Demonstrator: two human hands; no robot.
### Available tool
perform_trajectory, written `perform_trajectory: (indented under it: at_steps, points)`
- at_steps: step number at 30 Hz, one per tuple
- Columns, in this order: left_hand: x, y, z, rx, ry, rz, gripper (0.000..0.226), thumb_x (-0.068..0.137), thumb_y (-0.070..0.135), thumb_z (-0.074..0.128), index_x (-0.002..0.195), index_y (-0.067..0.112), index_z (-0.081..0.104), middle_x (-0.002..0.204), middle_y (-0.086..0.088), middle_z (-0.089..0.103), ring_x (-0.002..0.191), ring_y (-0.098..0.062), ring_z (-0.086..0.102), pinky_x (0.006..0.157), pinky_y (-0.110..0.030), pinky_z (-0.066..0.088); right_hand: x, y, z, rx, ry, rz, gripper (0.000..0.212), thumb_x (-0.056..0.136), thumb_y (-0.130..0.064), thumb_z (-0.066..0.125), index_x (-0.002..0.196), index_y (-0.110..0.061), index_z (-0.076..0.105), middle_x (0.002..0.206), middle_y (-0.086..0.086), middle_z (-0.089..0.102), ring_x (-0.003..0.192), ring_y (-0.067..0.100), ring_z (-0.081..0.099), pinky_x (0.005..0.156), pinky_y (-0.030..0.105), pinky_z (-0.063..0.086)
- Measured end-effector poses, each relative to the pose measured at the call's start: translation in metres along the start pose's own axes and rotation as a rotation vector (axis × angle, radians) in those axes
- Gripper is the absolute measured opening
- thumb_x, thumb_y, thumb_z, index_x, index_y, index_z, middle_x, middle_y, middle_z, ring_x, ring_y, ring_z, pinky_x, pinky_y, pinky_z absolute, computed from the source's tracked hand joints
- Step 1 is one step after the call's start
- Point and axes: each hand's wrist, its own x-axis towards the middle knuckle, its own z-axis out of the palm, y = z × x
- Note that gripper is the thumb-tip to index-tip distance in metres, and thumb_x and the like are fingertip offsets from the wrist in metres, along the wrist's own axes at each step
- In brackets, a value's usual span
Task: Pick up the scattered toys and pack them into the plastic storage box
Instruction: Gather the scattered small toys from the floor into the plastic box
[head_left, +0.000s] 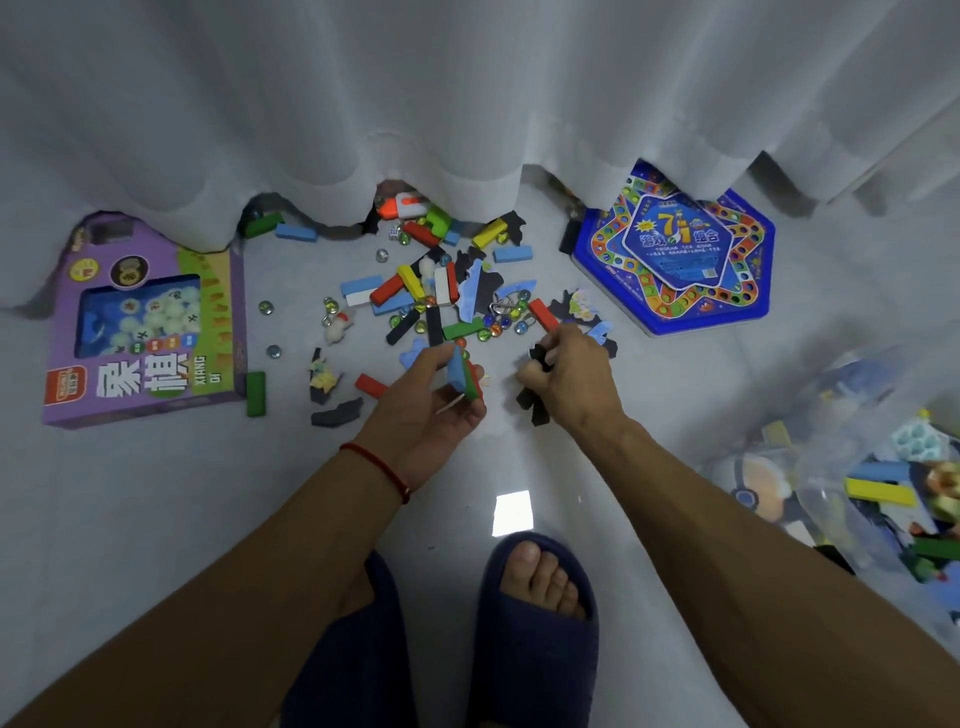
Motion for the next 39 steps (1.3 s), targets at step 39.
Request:
perform_trajectory:
  at_steps: [39]
  points:
    - [-0.101,0.080,-0.019,1.099,0.260,0.476,0.023,0.091,0.013,0.056,0.105,0.025,0.069,0.112,-0.005,0.065,0.099,-0.028,0.064,0.077,-0.042,0.061,-0.088,-0.082,-0.123,-0.075,-0.187,-0.190,0.022,0.092,-0.028,0.057,0.111,-0.025,0.067,0.106,-0.002,0.070,0.084,0.019,0.066,0.078,0.037,0.058]
